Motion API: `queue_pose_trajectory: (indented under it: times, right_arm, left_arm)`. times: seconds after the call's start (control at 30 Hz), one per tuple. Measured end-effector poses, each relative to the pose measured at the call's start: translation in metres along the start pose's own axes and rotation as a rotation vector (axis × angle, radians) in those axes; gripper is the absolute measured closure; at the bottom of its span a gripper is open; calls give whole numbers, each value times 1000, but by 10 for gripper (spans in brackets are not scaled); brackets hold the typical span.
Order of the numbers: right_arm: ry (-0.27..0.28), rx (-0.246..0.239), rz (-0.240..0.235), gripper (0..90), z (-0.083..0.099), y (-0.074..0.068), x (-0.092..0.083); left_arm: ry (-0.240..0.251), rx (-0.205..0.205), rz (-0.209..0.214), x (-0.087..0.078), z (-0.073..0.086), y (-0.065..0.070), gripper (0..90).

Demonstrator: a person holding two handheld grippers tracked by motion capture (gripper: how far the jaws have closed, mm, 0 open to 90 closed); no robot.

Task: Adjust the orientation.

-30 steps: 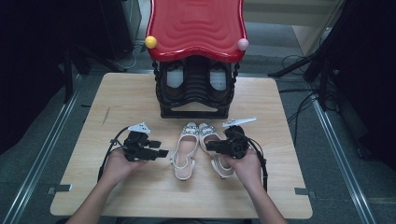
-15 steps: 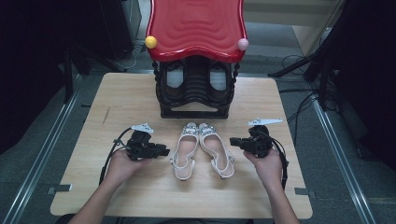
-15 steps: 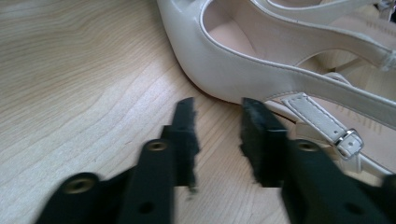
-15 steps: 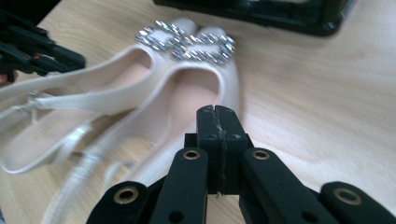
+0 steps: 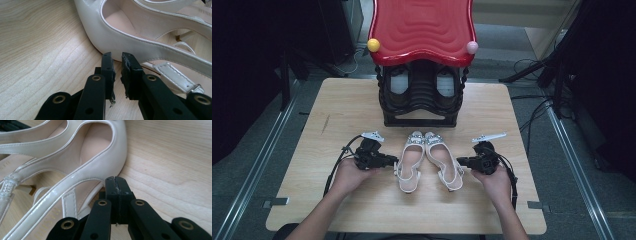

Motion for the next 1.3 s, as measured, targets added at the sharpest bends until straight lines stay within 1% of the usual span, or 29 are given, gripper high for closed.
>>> queue_pose_trajectory:
  times: [0.13,0.27,0.33,0.4,0.53,0.67,0.77,0.8,0.93,0.97,1.0,1.07,1.13,1.23,1.3]
  right_arm:
    - [-6,-6,-4,900,0,-5,4]
    - [-4,0,-12,900,0,-5,4]
    - [-4,4,-16,900,0,-5,4]
    - [-5,0,-19,900,0,-6,5]
    - [-14,0,-29,900,1,-9,5]
    - [-11,-1,-30,900,1,-11,6]
    - [-14,5,-45,900,1,-13,8]
    - [-13,-2,-49,900,1,-14,8]
    - [-20,-1,-58,900,1,-18,10]
    - [-17,-8,-62,900,1,-18,10]
    - [-18,-5,-62,900,0,-19,10]
    - [3,2,-40,900,-2,-17,9]
    - [25,18,-34,900,-6,-16,10]
    - [27,31,-18,900,-9,-13,14]
    - [27,40,-19,900,-10,-12,16]
  left_arm:
    - [-8,0,2,2,1,1,790]
    - [-13,-2,3,3,1,1,785]
    - [-25,8,0,4,2,1,784]
    - [-18,4,-5,5,1,2,781]
    - [-18,5,-3,5,2,1,781]
    - [-21,7,-2,5,2,1,781]
    - [-21,3,4,5,2,1,782]
    - [-21,3,4,5,2,1,782]
    - [-18,-3,6,5,2,1,781]
    - [-17,-4,7,5,2,1,781]
    - [-18,-5,7,5,2,1,781]
    - [-17,-7,10,6,2,2,782]
    - [-15,-13,13,6,2,2,782]
    - [-16,-16,20,6,2,2,782]
    - [-13,-15,23,7,2,4,784]
Point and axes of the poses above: each handheld gripper's, and its own axes: x roughly forward along the jaws, z roughly out of its underside, y roughly to its right, the point moved 8 cm from there along x, roughly forward along the jaws, and after that the axes turned 6 degrees about -y, right-handed, at the moved point
